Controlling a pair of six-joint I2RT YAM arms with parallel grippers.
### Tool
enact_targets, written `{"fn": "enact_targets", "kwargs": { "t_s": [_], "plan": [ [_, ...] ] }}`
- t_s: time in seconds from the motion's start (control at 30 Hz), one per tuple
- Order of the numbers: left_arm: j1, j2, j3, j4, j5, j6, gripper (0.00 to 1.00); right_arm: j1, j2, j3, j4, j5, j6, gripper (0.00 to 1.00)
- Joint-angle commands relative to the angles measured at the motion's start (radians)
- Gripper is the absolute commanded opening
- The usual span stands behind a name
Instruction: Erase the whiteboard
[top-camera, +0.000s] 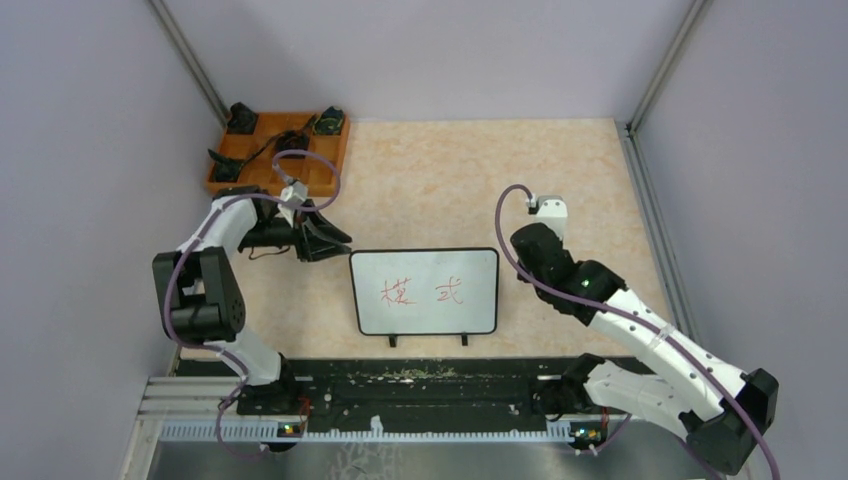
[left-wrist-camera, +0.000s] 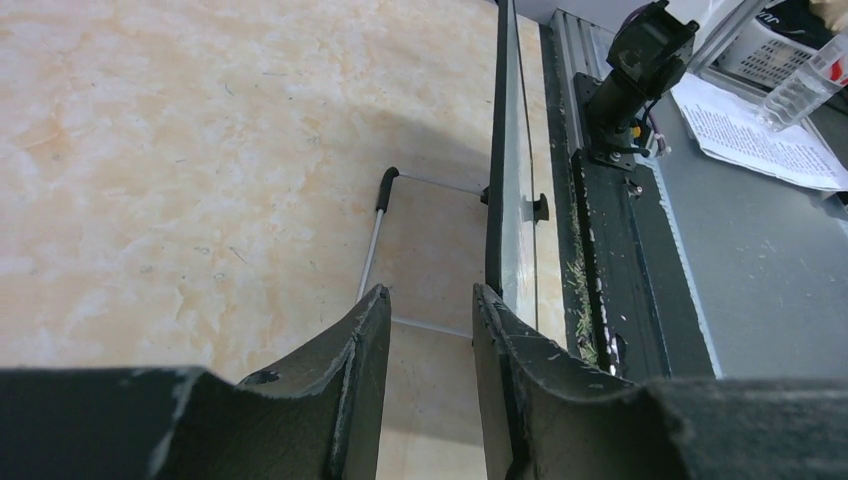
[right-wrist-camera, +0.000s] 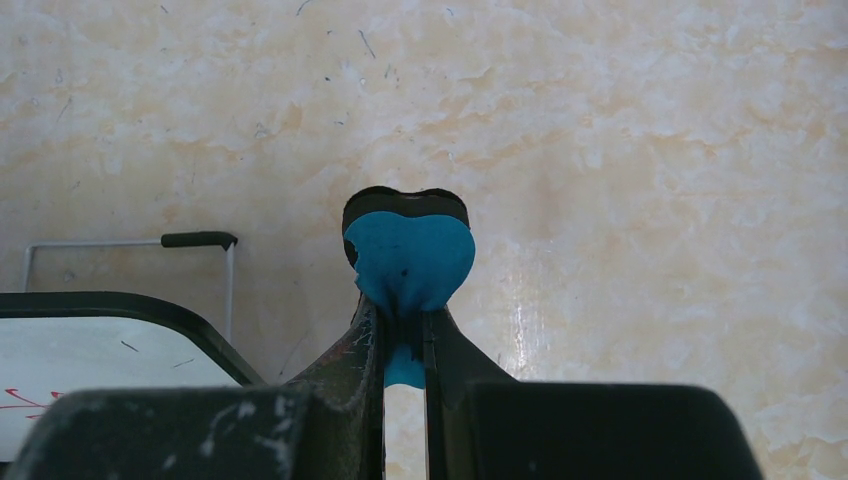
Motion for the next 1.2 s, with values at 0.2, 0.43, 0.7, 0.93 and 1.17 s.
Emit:
{"fn": "enact_targets", "kwargs": {
  "t_s": [0.2,0.43,0.7,0.93,1.17],
  "plan": [
    [-0.005,-0.124,0.027,-0.017,-0.038,-0.033,0.41,0.024,-0.001,0.036,0.03,0.043,0.006,0.0],
    [-0.014,-0.137,-0.001,-0.015,-0.043,-0.04,0.4,0.031,0.001,0.039,0.024,0.055,0.007,0.0],
    [-0.063,-0.11,-0.021,-0.016,-0.043,-0.034,0.29,0.04,0.005,0.042,0.018,0.071,0.011,0.0],
    [-0.095,-0.119,-0.04,-0.018,-0.055,-0.047,0.24,0.047,0.007,0.046,0.011,0.081,0.012,0.0],
    [-0.096,-0.092,-0.045,-0.016,-0.064,-0.038,0.36,0.055,0.008,0.044,0.015,0.08,0.011,0.0]
  ]
}}
